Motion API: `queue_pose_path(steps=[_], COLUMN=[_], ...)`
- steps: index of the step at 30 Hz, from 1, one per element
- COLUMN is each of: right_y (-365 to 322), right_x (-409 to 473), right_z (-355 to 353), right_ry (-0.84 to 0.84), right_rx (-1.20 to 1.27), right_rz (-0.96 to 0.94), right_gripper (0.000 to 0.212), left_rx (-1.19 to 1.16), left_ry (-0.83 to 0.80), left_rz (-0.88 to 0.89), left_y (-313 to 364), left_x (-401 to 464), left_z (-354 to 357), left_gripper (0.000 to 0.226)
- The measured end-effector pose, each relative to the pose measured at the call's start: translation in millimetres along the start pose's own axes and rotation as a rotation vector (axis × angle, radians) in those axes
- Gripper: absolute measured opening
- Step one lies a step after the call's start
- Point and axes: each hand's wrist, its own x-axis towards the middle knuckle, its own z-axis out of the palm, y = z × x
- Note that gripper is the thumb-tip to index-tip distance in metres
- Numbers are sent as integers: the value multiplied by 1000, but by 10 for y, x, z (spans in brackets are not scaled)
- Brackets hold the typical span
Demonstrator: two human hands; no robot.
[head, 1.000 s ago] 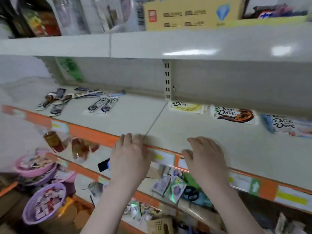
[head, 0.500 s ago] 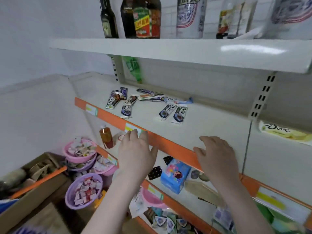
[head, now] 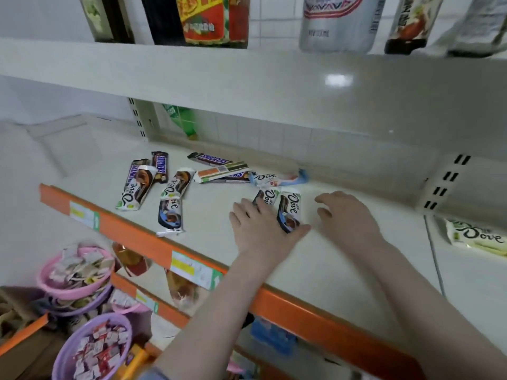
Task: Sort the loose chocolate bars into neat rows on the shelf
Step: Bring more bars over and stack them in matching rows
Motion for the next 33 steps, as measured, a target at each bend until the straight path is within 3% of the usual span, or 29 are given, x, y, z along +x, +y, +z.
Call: queue_pose_path(steps=[4,10,18,22,27,33], right_y=[103,65,-198,-201,-161,-69], right_x=[306,748,1183,1220,1066,808], right_z=[8,115,338,324,248,77], right_ry=[-63,-154,-308,-271,-271,-311], right_rx=[7,54,-26,-87,33,149], right_rz=[-25,-182,-262,-176,-33,115], right_gripper=[33,36,37,36,44,31], left_rx=[7,-32,-87,-178,-43,51], left_ry=[-65,-90,-374,-457,-354,-286], left_rz=[15,134,260,264,229,188], left_y=[53,-164,-520,-685,-571,-471], left_x=[188,319,432,500,482,509], left_z=[67,-30,-379,-488,-391,-298], left_gripper=[112,63,42,53,92,92])
